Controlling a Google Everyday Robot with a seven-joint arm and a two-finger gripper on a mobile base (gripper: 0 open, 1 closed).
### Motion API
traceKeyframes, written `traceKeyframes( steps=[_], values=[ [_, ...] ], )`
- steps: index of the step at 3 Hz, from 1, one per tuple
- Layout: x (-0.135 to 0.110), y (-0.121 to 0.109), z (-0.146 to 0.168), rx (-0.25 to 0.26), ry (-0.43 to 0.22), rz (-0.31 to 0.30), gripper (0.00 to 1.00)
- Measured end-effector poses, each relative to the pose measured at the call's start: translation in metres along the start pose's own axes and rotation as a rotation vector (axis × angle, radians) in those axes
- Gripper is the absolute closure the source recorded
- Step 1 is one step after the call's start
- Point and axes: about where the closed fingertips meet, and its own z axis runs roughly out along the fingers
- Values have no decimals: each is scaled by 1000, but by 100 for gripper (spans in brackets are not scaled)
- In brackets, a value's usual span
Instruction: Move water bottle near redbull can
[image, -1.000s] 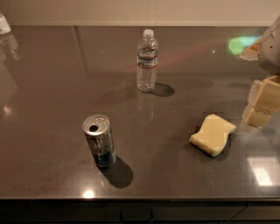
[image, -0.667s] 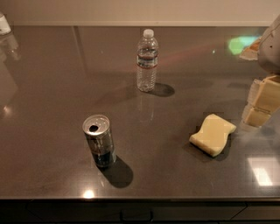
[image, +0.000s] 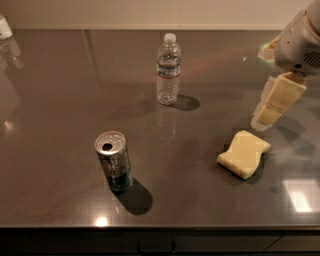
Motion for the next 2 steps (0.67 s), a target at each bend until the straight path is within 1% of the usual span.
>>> traceKeyframes(
  steps=[2],
  values=[
    [-41, -59, 34, -10, -188, 51, 0]
  ],
)
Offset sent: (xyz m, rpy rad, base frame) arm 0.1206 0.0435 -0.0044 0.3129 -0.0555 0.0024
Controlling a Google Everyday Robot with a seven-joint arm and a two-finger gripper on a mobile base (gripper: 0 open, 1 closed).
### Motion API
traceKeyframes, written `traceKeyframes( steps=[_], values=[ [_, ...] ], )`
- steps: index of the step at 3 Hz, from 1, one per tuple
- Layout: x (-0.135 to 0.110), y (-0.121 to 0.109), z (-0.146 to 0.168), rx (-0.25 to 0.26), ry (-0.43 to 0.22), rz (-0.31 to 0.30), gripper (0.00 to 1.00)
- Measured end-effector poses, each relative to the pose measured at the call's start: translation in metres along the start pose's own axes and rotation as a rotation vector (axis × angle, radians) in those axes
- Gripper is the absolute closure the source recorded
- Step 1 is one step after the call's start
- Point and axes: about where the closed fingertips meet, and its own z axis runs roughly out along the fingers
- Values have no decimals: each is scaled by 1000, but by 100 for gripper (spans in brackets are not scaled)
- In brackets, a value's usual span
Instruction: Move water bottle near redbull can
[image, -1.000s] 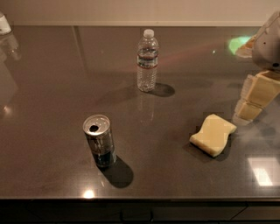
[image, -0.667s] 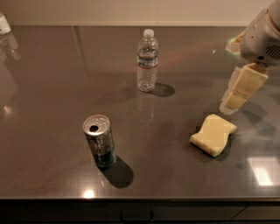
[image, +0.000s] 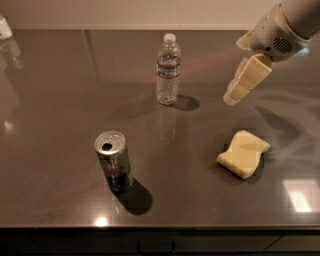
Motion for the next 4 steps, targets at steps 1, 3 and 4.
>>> traceKeyframes(
  steps=[1, 3, 4],
  values=[
    [-21, -21, 23, -8, -88, 19, 0],
    [-65, -42, 63, -37, -251, 55, 0],
    [-87, -43, 77, -56, -324, 51, 0]
  ],
)
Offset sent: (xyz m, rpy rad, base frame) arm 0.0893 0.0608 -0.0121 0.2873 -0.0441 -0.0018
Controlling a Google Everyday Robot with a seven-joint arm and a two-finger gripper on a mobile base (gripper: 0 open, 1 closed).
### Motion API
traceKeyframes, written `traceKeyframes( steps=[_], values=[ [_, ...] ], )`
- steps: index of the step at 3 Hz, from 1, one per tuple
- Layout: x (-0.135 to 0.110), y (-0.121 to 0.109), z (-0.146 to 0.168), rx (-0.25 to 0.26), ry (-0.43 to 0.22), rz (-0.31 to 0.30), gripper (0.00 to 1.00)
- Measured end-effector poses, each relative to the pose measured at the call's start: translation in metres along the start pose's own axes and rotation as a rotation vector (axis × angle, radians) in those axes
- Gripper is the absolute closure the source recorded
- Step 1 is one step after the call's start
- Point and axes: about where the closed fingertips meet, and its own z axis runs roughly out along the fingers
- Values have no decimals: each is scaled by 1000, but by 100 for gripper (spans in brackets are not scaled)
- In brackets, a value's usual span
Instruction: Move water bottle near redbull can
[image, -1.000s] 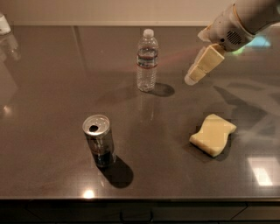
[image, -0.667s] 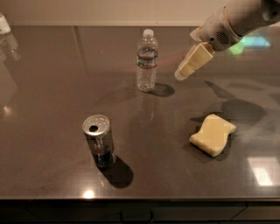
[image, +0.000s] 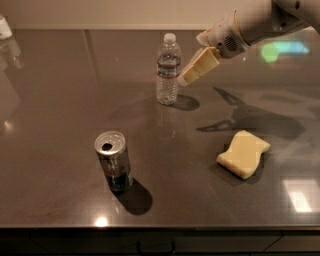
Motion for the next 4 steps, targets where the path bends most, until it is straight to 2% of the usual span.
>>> traceKeyframes(
  steps=[2, 3, 4],
  values=[
    [-24, 1, 26, -33, -101, -1, 0],
    [-30, 3, 35, -50, -136, 5, 15],
    [-34, 4, 40, -62, -164, 15, 39]
  ],
)
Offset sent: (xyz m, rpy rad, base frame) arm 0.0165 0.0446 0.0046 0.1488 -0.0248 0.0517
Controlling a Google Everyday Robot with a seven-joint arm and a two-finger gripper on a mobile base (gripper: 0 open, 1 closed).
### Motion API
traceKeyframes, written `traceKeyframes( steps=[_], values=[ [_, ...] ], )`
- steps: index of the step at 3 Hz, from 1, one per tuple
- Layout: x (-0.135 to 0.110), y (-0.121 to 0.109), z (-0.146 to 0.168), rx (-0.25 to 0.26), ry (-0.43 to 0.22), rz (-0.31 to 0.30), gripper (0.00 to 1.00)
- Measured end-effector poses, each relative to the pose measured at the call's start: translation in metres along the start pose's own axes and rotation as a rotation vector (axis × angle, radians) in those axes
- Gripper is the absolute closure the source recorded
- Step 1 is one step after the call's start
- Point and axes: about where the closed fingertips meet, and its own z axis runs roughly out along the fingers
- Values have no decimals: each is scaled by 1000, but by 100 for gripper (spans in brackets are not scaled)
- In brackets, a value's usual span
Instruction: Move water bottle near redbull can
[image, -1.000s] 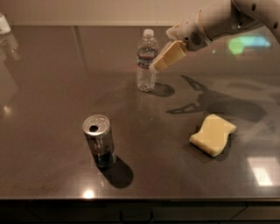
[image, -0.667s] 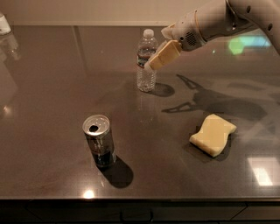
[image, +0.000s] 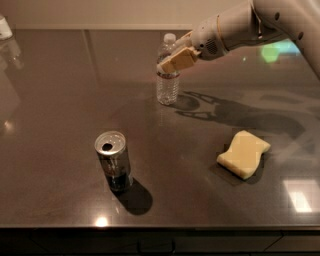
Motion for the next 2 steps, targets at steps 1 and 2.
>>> traceKeyframes(
  steps=[1, 2],
  values=[
    [-3, 6, -2, -18, -28, 10, 70],
    [-7, 23, -15, -51, -53, 12, 93]
  ],
)
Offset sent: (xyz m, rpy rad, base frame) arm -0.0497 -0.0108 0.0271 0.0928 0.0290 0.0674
